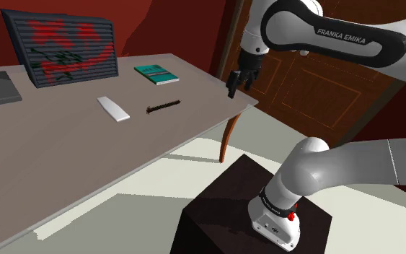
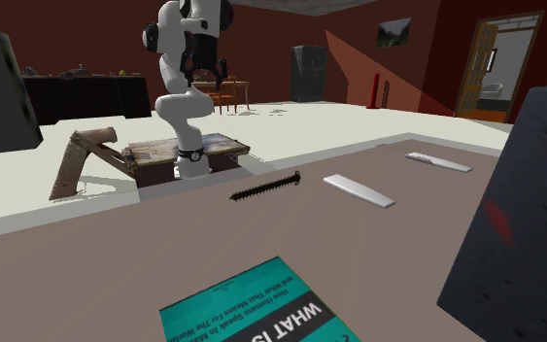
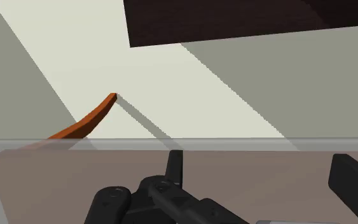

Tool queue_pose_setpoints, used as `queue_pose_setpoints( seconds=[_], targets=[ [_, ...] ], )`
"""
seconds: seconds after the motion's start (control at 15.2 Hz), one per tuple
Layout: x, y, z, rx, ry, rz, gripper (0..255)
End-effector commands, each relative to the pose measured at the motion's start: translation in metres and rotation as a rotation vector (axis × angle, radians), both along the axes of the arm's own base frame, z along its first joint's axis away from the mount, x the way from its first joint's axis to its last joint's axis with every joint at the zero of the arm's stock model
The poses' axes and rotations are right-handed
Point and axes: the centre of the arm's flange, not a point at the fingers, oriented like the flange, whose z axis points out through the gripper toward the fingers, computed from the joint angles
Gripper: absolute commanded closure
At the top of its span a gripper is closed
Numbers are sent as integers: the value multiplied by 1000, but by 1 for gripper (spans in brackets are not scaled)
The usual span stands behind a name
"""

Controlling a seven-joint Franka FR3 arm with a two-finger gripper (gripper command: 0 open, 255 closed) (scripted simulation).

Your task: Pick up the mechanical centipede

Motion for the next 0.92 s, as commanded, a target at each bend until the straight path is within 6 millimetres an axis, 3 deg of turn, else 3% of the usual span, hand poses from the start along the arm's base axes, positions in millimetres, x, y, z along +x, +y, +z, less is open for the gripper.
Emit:
queue_pose_setpoints(
  seconds=[0.0, 0.46, 0.86],
  targets=[
    [0, 0, 0, 0, 0, 0, 0],
    [69, 42, -45, 35, -18, -321, 0],
    [137, 60, -81, 65, -34, -596, 0]
  ],
)
